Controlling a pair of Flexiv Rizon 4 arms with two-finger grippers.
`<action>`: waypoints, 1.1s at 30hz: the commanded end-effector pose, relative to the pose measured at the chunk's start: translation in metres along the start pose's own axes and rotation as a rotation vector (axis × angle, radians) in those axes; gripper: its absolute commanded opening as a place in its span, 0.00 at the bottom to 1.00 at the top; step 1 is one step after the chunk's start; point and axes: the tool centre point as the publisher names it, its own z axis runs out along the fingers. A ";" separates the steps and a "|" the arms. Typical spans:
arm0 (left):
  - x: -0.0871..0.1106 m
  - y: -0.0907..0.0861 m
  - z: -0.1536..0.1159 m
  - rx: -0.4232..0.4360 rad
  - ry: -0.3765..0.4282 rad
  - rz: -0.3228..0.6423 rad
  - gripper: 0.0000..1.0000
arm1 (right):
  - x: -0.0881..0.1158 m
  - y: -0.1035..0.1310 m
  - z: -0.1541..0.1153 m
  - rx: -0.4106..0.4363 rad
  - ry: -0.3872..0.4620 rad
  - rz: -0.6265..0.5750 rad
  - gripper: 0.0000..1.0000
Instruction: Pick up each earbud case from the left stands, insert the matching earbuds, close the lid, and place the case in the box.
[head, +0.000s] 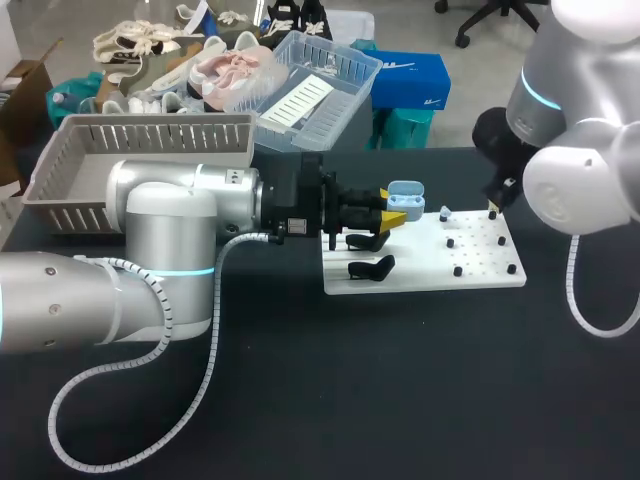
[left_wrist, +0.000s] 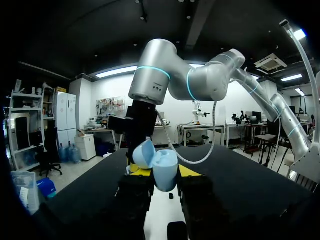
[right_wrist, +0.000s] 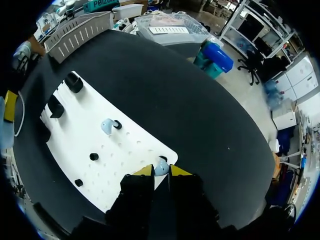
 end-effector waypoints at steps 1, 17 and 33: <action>0.001 0.000 0.000 -0.001 -0.002 0.001 0.00 | 0.010 0.011 -0.027 0.011 -0.019 0.001 0.00; 0.001 0.000 0.000 -0.001 -0.002 0.001 0.00 | 0.015 0.076 -0.121 0.026 -0.138 0.003 0.00; 0.001 0.000 0.000 -0.001 -0.002 0.001 0.00 | 0.005 0.137 -0.162 0.005 -0.218 -0.092 0.00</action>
